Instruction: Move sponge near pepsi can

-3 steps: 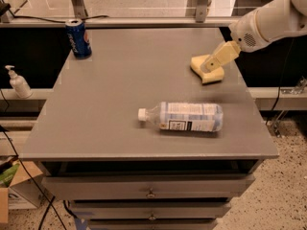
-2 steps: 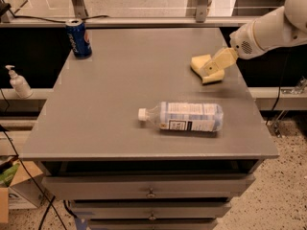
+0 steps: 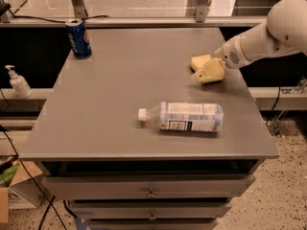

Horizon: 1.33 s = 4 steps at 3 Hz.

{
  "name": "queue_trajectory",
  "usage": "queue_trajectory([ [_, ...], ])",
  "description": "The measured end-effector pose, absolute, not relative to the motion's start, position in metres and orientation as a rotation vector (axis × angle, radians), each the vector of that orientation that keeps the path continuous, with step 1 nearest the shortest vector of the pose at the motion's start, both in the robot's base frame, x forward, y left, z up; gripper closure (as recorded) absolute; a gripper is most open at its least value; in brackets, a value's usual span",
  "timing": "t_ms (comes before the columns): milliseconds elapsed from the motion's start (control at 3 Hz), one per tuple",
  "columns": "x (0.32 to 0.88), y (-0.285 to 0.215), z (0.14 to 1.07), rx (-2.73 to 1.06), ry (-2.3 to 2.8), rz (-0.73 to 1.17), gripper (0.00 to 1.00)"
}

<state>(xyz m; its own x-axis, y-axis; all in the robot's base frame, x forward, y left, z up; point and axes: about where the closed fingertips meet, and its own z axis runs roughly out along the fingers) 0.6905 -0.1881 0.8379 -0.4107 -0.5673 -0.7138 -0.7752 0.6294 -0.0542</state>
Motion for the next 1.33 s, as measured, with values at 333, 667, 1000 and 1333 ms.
queue_trajectory([
  [333,0.690,-0.184,0.836,-1.060,2.134,0.374,0.42],
  [667,0.691,-0.179,0.847,-1.081,2.104,0.358,0.65],
  [1000,0.699,-0.161,0.883,-1.105,1.987,0.367,0.88],
  [1333,0.716,-0.128,0.941,-1.134,1.790,0.413,1.00],
])
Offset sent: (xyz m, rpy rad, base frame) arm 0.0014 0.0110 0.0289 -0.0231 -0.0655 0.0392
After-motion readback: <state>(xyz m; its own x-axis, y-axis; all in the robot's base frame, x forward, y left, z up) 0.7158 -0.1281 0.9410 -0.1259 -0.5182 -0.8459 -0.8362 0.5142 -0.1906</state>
